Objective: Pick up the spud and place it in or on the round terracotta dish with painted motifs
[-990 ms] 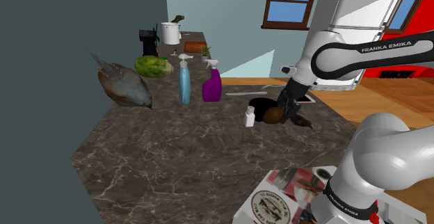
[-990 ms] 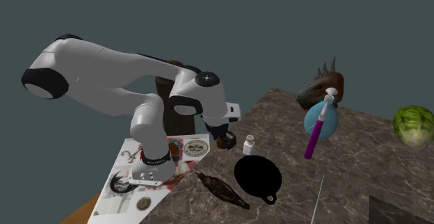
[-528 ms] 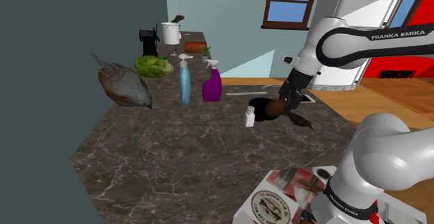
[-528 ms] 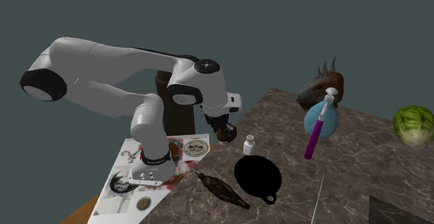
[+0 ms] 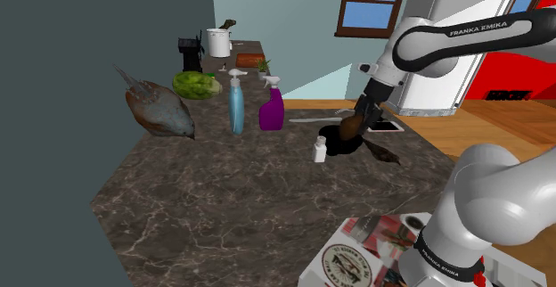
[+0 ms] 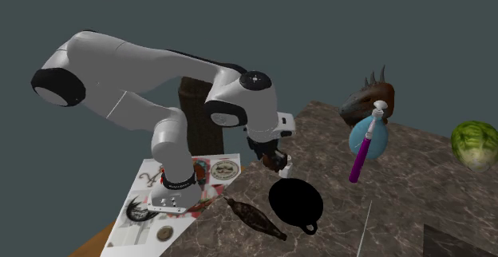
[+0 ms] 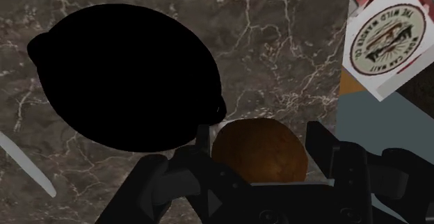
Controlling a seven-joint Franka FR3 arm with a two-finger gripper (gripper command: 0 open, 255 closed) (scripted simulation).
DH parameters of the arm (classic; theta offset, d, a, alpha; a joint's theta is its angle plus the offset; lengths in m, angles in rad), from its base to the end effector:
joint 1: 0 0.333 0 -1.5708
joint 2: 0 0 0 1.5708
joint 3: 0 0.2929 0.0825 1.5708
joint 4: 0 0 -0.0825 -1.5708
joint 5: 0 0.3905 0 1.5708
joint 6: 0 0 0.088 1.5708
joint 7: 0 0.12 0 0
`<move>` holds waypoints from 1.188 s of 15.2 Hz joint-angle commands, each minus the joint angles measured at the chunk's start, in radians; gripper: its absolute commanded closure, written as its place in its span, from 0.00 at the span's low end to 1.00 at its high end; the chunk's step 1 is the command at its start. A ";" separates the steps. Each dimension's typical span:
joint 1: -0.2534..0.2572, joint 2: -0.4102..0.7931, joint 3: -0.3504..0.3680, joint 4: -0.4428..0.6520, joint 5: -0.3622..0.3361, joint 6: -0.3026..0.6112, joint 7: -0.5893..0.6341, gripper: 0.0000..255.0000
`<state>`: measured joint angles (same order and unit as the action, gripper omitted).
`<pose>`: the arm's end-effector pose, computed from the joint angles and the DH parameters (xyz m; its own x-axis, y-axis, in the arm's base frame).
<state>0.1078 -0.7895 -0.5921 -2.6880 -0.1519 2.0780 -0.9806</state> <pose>0.3301 -0.1584 0.4047 0.7430 0.6089 0.2779 0.6463 -0.7607 -0.0611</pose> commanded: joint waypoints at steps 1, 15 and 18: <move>0.036 0.089 -0.052 0.068 0.010 0.025 -0.041 1.00; 0.192 0.385 -0.286 0.215 0.122 0.164 -0.238 1.00; 0.209 0.412 -0.311 0.195 0.140 0.207 -0.262 1.00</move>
<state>0.3107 -0.3870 -0.8947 -2.4856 -0.0192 2.2685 -1.2348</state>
